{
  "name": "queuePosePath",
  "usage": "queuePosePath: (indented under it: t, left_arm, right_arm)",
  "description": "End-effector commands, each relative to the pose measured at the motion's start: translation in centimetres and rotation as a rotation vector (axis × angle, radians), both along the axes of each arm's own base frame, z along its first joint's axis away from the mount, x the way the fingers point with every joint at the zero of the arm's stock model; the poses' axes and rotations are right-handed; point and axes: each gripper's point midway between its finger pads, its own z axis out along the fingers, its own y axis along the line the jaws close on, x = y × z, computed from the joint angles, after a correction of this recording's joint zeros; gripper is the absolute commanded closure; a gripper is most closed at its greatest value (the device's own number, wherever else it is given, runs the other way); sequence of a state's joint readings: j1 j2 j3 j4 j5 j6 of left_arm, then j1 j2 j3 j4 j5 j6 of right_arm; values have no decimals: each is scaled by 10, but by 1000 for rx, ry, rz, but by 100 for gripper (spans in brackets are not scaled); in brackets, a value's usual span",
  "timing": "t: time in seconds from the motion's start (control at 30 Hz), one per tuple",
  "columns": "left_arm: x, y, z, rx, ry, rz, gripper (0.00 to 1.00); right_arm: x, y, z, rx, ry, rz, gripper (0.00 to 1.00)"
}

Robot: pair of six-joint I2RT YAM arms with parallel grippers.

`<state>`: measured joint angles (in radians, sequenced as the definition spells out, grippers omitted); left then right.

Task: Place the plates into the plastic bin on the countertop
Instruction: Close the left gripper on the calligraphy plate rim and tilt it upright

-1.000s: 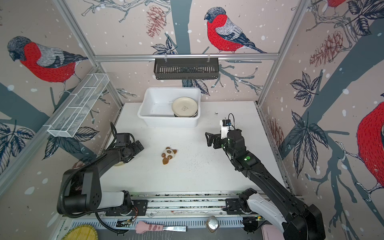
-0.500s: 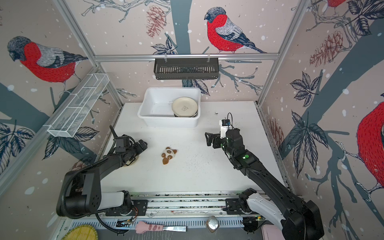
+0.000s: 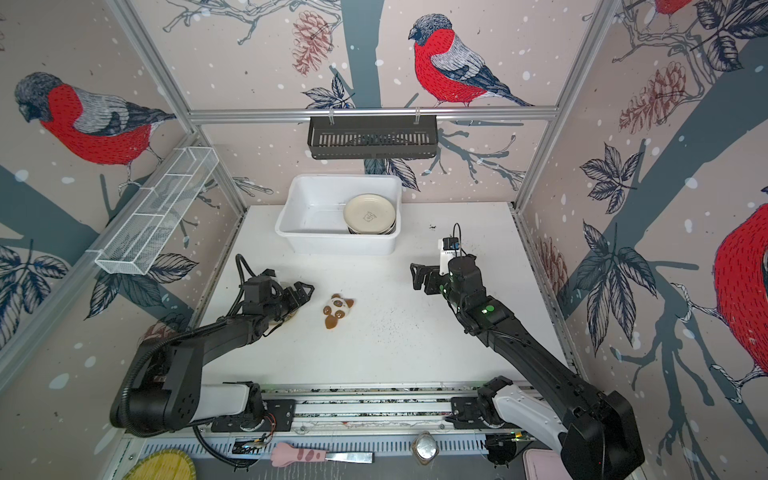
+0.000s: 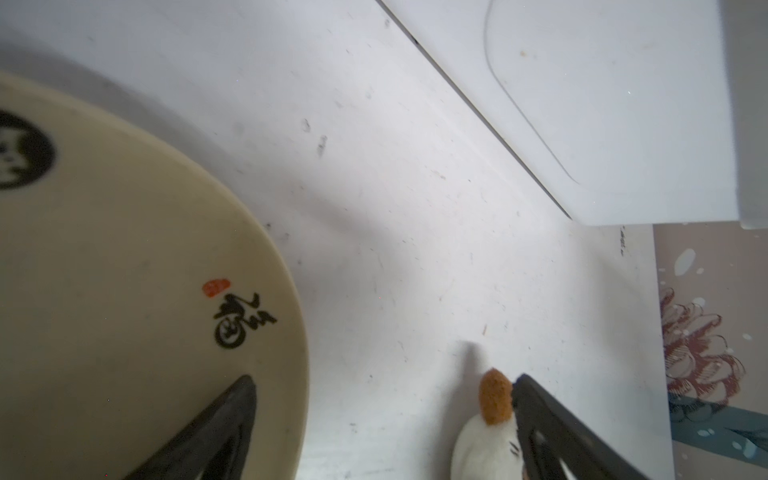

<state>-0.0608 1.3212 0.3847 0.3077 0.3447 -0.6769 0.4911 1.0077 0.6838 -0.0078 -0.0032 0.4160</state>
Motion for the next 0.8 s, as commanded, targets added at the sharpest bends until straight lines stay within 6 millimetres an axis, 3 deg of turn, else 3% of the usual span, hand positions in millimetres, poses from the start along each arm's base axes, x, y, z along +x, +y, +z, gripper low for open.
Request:
queuePosePath:
  t: [0.0, 0.23, 0.43, 0.53, 0.67, 0.77]
  left_arm:
    - [9, 8, 21, 18, -56, 50, 4]
    - [-8, 71, 52, 249, -20, 318, 5]
    - [-48, 132, 42, 333, 129, 515, 22]
    - [-48, 133, 38, 306, 101, 528, 26]
    - [-55, 138, 9, 266, 176, 540, 30]
    - [-53, 128, -2, 197, 157, 520, 53]
  right_arm:
    - [3, -1, 9, 2, -26, -13, 1]
    - [4, 4, 16, 18, -59, 18, 1]
    - [-11, 39, 37, 143, -104, 250, 1]
    - [-12, 44, 35, 183, -81, 278, 1]
    - [-9, 43, 31, 176, -51, 275, 1]
    - [-7, 38, 32, 165, -51, 254, 1]
